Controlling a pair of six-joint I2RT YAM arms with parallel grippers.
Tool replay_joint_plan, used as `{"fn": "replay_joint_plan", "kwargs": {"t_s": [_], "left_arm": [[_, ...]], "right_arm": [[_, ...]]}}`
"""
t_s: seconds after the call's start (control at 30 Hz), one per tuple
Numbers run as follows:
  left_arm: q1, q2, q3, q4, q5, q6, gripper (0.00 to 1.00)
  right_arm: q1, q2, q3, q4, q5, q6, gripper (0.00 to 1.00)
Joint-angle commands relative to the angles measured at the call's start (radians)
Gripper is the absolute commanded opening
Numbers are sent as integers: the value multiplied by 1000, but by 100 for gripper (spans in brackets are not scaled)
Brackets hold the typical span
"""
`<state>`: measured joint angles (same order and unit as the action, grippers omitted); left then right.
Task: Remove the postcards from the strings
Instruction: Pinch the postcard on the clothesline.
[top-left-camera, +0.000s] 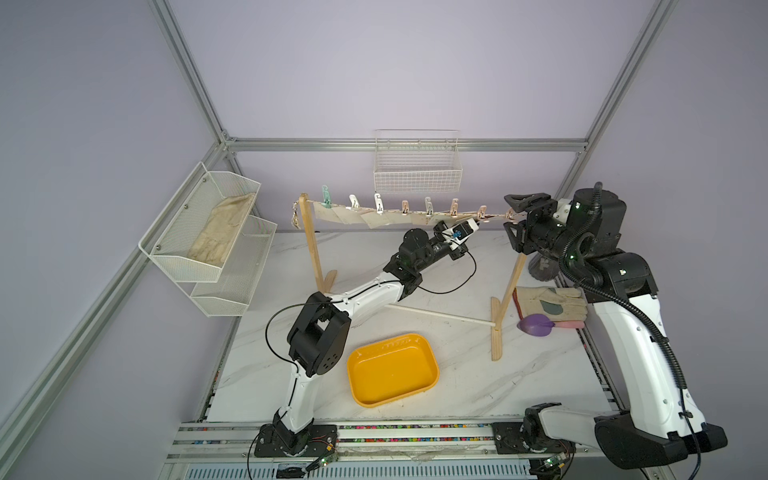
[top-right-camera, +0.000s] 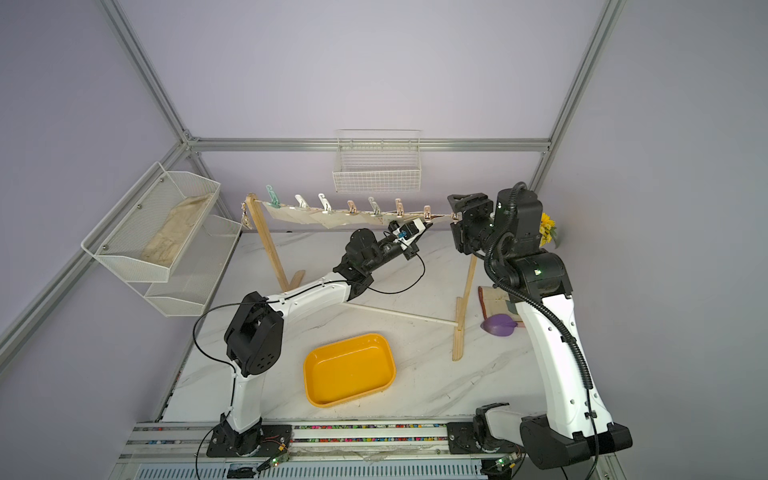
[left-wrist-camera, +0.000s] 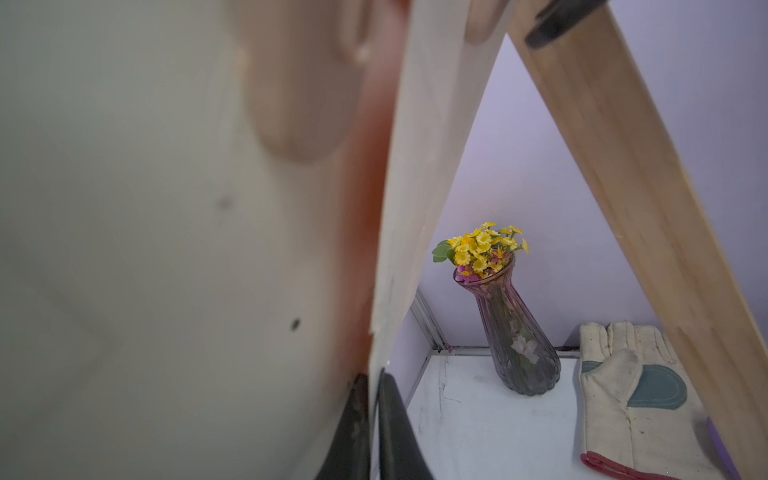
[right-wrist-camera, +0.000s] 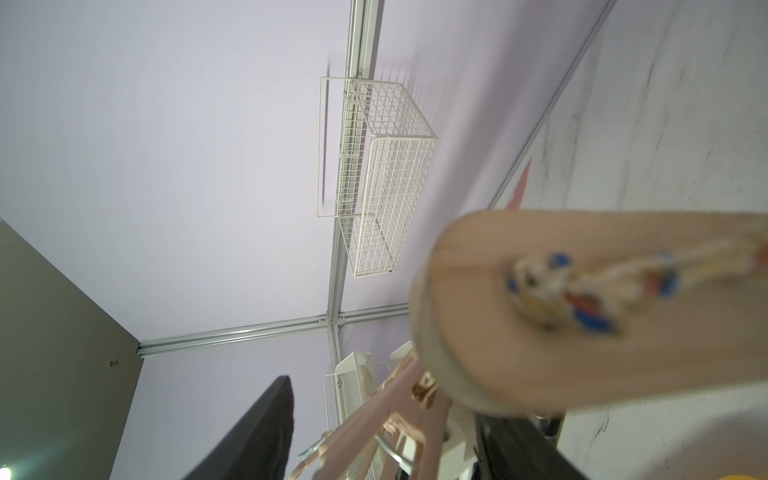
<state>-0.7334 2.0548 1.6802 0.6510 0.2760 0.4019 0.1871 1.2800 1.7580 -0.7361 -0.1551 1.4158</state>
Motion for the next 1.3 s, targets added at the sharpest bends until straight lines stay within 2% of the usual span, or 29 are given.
{"fn": "replay_joint_plan", "kwargs": {"t_s": [0.0,0.53,0.83,1.1,1.27], "left_arm": [[8,17,63,57,-34,17,9],[29,32,70,65,-70,-6,9],[35,39,75,60,-72,-17,9],[37,37,74,56,-62,-24,1],[37,28,45,55,-46,-27,0]], "right_arm": [[2,8,29,-30,-16,35,65],[3,5,35,-38,-39,35,40],[3,6,49,-46,-43,31,32],[2,1,46,-37,-45,33,23],[2,-2,54,-44,-54,31,19]]}}
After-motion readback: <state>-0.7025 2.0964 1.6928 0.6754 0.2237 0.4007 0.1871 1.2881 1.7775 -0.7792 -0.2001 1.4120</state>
